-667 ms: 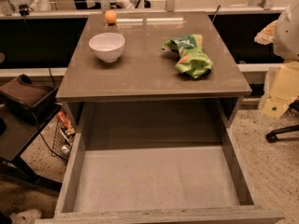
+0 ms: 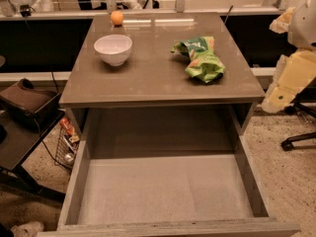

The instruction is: Place green rice chip bag into top drawer

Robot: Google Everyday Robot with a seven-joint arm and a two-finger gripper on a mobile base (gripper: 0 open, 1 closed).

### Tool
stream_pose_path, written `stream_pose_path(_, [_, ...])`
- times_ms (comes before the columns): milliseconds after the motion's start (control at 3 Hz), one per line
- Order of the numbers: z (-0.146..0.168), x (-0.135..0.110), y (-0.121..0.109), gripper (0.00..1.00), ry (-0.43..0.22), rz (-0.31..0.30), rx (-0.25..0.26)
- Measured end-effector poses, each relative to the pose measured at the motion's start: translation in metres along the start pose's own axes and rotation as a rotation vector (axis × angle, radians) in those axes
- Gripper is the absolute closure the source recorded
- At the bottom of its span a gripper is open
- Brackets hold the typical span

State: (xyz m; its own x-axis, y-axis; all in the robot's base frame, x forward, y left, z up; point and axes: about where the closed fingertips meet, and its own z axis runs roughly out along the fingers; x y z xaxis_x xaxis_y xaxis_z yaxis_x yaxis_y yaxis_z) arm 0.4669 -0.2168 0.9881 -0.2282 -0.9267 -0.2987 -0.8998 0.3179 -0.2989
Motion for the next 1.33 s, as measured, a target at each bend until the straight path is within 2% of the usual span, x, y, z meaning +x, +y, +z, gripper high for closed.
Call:
stream_pose_path(333, [0.008,-0.002,-0.045,0.0,-0.156,0.154,0.081])
stream_pose_path(667, [0.028,-0.017,-0.076,0.0,-0.288,0.32,0.139])
stream_pose_path(1000, [0.024,-0.027,-0.1,0.0,-0.35,0.365,0.218])
stream_pose_path(1333, [0.027,-0.029,-0.102,0.0,-0.356,0.366,0.216])
